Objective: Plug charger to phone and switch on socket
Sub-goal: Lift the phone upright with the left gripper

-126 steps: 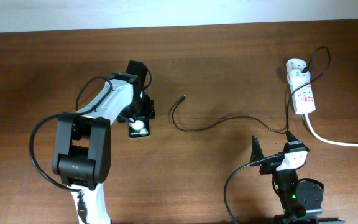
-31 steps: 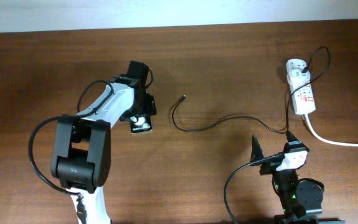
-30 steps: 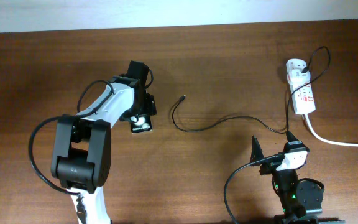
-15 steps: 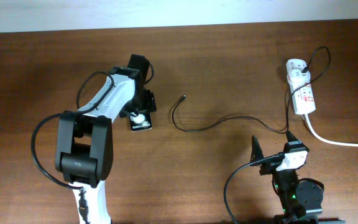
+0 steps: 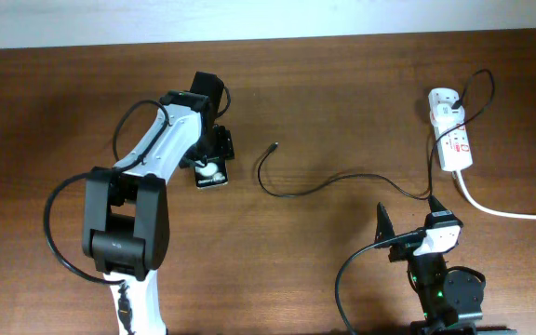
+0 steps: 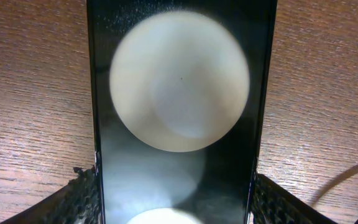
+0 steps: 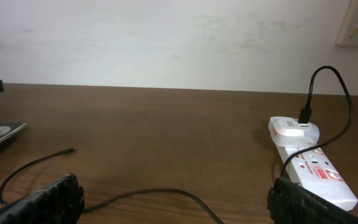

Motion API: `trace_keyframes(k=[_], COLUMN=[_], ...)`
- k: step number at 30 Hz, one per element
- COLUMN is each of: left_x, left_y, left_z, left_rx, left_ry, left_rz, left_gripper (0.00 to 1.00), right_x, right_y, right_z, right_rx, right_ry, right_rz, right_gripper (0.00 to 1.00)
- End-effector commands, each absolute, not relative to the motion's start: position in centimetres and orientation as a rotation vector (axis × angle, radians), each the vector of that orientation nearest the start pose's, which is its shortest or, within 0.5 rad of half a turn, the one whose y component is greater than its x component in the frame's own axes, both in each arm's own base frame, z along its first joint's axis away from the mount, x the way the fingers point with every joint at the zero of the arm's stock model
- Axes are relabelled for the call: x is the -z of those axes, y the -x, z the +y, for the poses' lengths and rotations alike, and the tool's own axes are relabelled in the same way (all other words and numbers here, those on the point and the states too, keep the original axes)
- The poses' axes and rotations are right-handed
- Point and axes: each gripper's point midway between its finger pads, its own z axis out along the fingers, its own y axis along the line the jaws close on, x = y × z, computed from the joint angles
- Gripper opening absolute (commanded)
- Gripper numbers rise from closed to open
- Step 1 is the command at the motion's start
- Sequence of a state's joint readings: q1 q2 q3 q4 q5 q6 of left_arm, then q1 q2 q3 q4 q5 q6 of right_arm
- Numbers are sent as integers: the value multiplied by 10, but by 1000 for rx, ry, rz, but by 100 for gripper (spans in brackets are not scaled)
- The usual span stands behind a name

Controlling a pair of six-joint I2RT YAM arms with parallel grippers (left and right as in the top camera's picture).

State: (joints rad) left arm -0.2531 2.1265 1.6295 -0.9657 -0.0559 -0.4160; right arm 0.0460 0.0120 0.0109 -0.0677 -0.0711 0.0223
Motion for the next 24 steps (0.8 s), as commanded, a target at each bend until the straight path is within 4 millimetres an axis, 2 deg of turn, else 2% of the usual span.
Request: trace_keyframes(k=[1,6,13,17,18,24], left_x=[-30,0,5,14,16,17], left_y=[-422,-402,-402,-398,-398,-404], left_z=[-98,-93,-94,-92,-92,-94], left_rx=[-14,-38,-31,-31,-31,-15], left_ry=[254,256,256,256,255,254], left_rz=[3005,3050,3039,3039,3038,3008], left_gripper=[77,78,79,82,87,94], right_x=[-157,-157,-157,-157,-157,-157], right_y=[-245,-245,-245,-245,-245,-245], right_z=[24,24,24,24,24,24], right_rx=[-112,-112,-112,-112,-112,-112], right_ry=[76,76,76,76,76,76], right_rz=[1644,1644,1644,1644,1644,1644], right_gripper=[99,99,99,99,99,99])
